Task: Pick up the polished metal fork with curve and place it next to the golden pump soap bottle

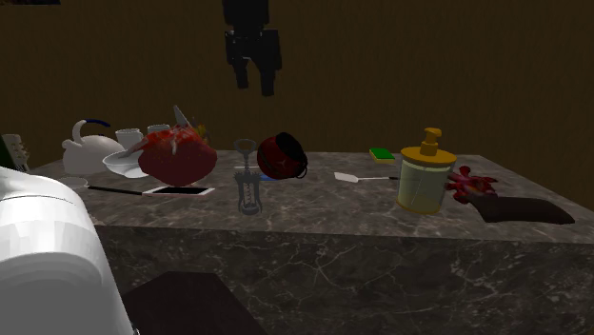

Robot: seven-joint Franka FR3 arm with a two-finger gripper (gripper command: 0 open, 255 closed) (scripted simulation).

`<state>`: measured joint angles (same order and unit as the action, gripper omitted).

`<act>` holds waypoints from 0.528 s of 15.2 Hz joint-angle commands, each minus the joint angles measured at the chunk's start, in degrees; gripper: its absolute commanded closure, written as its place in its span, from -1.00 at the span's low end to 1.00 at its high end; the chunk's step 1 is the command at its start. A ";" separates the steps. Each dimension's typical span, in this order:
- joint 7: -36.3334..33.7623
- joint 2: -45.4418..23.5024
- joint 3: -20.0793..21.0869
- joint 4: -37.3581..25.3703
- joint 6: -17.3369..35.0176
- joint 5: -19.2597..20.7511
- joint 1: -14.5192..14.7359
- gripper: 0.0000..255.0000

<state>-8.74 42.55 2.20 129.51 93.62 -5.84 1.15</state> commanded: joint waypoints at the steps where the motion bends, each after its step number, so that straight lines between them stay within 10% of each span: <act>1: 0.00 0.00 0.00 0.00 0.00 0.00 0.00 -1.00; 8: -14.42 -4.36 10.10 3.49 8.34 -3.62 -0.14 -1.00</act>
<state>-20.94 39.16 10.85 132.88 100.72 -9.01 1.10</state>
